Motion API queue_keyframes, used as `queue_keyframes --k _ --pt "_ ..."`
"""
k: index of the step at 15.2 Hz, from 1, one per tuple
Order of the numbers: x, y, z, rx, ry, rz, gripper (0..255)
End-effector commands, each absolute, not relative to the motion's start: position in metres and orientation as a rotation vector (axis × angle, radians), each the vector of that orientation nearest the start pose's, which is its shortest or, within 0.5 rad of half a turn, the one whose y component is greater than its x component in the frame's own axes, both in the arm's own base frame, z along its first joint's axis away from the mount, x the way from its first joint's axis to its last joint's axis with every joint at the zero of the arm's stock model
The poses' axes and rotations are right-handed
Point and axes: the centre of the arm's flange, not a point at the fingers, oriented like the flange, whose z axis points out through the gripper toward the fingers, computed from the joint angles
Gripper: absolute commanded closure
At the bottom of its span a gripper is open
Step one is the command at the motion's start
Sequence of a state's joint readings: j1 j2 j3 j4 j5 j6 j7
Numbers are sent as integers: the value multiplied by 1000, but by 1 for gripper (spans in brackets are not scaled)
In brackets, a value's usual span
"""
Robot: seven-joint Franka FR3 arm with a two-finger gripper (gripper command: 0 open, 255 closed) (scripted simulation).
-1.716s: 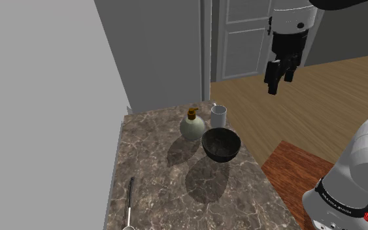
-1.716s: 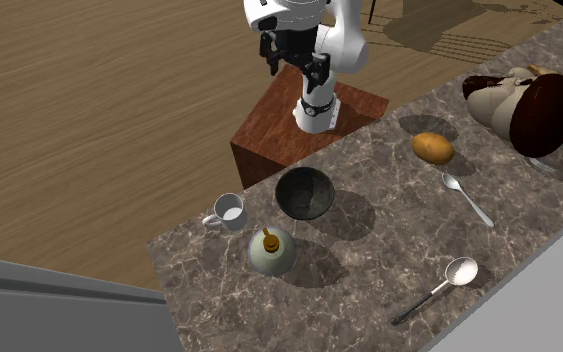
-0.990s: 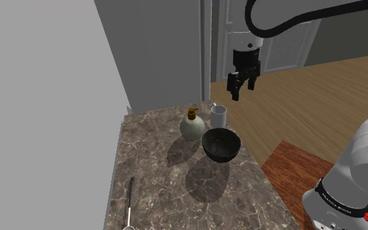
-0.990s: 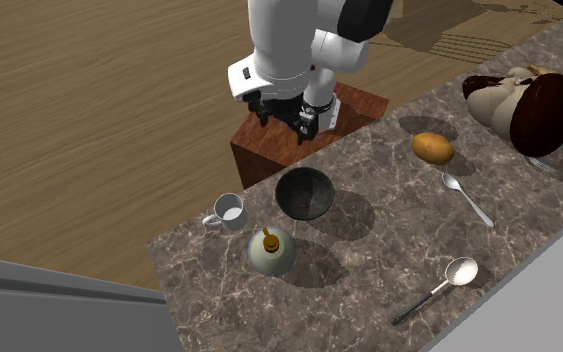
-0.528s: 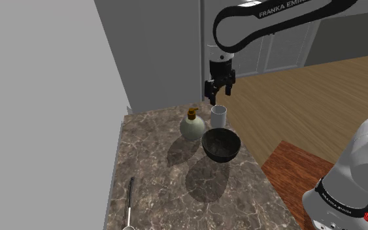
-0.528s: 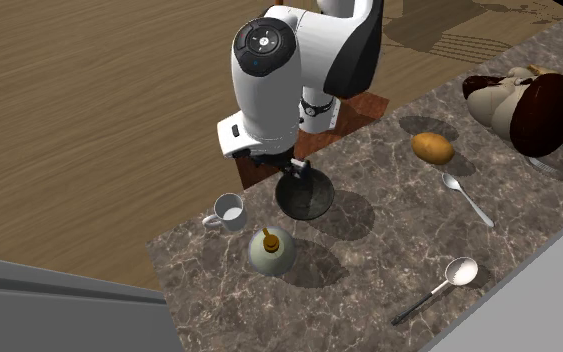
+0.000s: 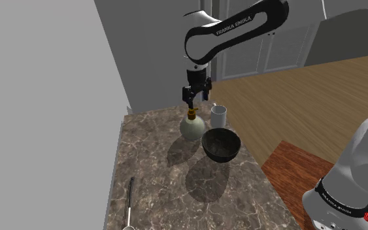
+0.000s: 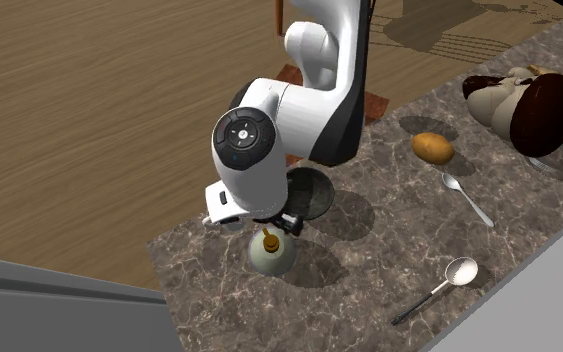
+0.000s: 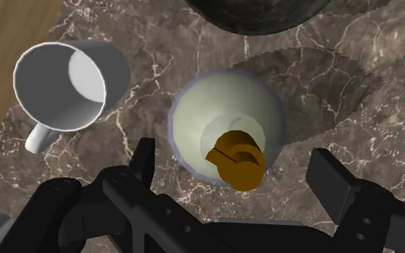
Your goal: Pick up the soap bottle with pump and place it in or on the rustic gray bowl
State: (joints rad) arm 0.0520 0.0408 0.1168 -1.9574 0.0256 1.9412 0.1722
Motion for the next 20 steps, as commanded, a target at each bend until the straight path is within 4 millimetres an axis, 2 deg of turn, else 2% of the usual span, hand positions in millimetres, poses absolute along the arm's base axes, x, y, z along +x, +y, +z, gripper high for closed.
queue_keyframes --k 1,3,4,11,19,20 --pt "572 101 435 -3114 12 92 0" --pt "594 108 423 -3107 3 89 0" --pt "598 109 421 -3105 1 88 0" --pt "596 111 381 -3105 1 88 0" --pt "596 111 381 -3105 1 88 0" --pt "596 111 381 -3105 1 88 255"
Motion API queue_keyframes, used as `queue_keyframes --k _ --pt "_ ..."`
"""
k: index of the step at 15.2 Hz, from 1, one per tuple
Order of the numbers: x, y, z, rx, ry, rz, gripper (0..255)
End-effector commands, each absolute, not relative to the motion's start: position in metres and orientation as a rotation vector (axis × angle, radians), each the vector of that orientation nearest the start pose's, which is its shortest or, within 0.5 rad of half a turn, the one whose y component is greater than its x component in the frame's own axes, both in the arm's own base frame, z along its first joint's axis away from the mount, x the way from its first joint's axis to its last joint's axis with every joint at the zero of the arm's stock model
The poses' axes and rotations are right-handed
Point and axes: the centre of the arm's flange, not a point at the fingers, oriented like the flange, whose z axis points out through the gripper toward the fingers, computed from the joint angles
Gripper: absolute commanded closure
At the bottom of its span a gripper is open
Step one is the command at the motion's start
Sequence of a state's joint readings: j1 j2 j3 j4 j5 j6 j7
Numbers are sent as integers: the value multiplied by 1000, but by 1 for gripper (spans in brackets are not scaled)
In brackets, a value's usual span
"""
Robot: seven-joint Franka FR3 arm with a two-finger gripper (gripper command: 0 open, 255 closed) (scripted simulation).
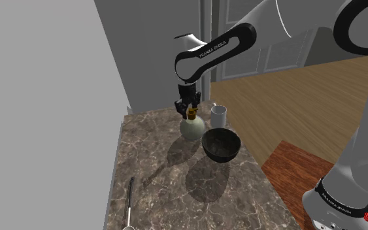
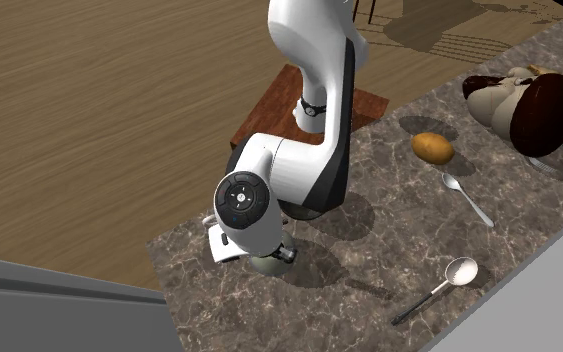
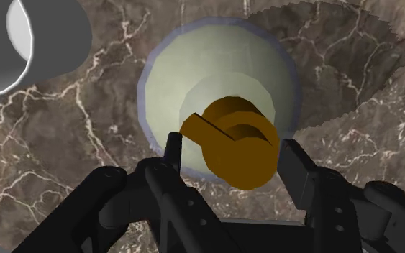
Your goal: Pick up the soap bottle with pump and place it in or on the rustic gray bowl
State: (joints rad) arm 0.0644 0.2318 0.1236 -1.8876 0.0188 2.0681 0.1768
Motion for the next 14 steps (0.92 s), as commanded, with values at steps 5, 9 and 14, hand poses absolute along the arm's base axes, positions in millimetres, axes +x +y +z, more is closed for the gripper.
queue_keyframes --k 5,9,14 --pt "596 111 381 -3105 1 88 255" --pt "596 111 381 -3105 1 88 255" --pt "596 111 408 -3105 1 88 255"
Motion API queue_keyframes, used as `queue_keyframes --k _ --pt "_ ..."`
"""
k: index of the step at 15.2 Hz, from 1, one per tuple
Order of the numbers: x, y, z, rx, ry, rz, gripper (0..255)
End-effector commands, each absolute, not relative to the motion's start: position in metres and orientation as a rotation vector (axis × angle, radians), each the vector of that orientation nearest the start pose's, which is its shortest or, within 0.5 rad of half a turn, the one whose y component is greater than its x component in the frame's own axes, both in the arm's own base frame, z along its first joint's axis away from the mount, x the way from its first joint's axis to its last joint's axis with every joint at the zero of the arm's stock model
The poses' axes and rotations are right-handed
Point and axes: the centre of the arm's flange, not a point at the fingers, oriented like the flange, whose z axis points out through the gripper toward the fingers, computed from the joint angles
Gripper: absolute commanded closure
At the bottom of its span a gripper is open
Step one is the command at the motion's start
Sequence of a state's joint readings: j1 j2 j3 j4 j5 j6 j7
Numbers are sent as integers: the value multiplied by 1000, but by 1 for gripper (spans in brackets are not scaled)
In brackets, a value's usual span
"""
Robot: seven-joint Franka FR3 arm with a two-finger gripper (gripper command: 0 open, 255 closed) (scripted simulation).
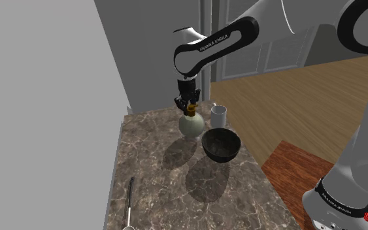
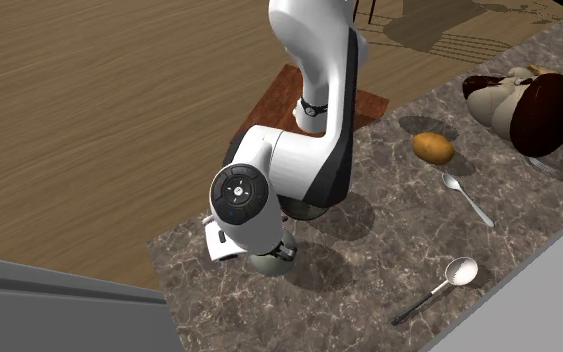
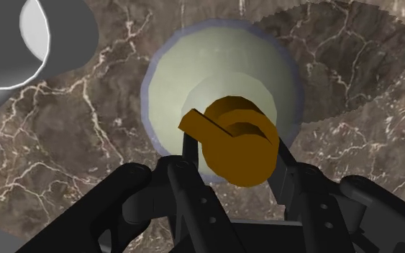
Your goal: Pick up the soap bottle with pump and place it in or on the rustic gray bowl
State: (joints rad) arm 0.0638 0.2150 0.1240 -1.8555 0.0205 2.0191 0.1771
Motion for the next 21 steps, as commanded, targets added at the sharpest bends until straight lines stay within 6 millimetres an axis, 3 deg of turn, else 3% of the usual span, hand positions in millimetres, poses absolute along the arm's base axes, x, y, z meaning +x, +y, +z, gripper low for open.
queue_keyframes --k 1,21 --pt "596 111 413 -3105 1 88 255" --pt "596 111 519 -3105 1 88 255"
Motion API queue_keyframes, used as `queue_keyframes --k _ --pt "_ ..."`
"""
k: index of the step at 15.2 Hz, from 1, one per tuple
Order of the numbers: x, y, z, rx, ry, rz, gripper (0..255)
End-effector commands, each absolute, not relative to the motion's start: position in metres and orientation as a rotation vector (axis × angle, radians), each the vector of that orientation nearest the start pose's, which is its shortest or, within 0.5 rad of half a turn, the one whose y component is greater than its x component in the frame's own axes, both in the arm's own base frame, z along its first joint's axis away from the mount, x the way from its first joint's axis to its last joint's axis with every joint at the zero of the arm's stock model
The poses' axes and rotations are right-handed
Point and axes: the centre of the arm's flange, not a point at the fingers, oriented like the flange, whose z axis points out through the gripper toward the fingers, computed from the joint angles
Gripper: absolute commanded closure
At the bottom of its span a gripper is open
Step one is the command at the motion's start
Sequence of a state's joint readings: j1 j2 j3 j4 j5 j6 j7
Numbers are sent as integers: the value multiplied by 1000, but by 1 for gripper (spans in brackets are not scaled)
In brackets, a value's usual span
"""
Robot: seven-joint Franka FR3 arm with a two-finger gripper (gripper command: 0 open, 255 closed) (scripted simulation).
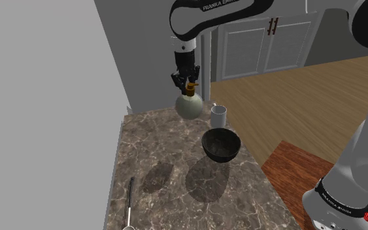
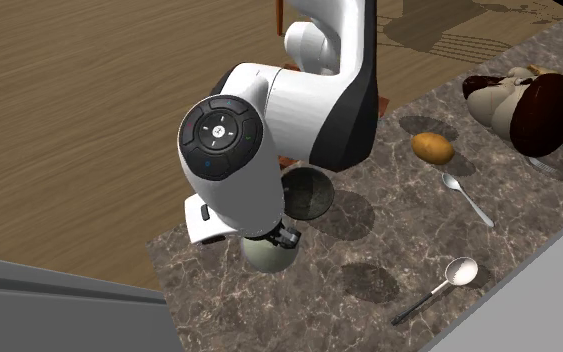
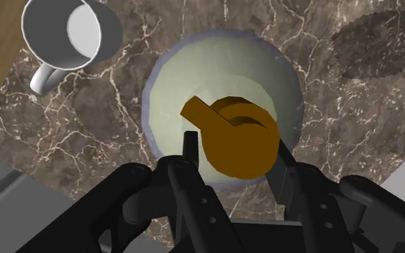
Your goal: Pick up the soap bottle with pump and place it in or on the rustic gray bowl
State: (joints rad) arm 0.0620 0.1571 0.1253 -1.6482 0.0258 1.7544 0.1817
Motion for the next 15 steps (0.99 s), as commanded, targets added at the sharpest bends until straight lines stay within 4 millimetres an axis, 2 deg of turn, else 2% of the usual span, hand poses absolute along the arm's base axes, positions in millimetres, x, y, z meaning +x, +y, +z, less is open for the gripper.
queue_keyframes --k 1,7,15 --pt "596 111 524 -3105 1 88 255" --pt "596 111 553 -3105 1 88 255" --pt "495 116 585 -3105 1 88 255"
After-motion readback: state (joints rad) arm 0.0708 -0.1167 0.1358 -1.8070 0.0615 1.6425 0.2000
